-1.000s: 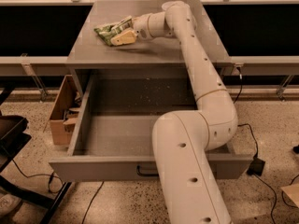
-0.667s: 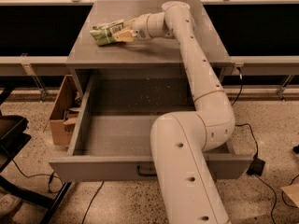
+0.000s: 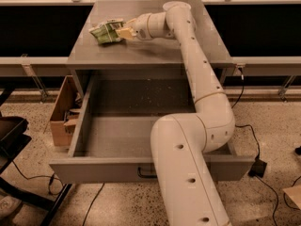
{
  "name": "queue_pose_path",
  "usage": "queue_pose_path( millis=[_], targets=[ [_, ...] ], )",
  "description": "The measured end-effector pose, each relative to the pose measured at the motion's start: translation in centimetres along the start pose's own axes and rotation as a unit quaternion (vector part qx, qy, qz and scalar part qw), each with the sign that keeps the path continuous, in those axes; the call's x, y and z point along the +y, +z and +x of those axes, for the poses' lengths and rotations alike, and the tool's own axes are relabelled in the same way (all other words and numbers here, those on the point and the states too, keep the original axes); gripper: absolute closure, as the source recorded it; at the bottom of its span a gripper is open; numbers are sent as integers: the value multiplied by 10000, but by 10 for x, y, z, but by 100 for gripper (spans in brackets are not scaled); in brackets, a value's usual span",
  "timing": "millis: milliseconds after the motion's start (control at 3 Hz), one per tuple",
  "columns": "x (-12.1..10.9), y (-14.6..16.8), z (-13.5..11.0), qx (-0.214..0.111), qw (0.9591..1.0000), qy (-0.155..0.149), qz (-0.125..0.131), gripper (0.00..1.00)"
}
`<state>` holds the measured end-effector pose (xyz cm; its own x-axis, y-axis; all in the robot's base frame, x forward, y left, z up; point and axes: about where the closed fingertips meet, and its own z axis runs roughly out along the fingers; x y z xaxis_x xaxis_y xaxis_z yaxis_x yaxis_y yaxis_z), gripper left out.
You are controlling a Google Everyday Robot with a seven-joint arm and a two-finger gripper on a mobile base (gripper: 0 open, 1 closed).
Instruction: Place green jalapeno chip bag into top drawer
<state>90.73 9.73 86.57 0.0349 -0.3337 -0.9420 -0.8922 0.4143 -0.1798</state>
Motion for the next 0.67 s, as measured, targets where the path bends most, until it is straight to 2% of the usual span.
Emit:
queue_pose_path(
  millis=[667],
  targets=[
    [4, 2, -4, 48, 10000, -49, -47, 100]
  ],
)
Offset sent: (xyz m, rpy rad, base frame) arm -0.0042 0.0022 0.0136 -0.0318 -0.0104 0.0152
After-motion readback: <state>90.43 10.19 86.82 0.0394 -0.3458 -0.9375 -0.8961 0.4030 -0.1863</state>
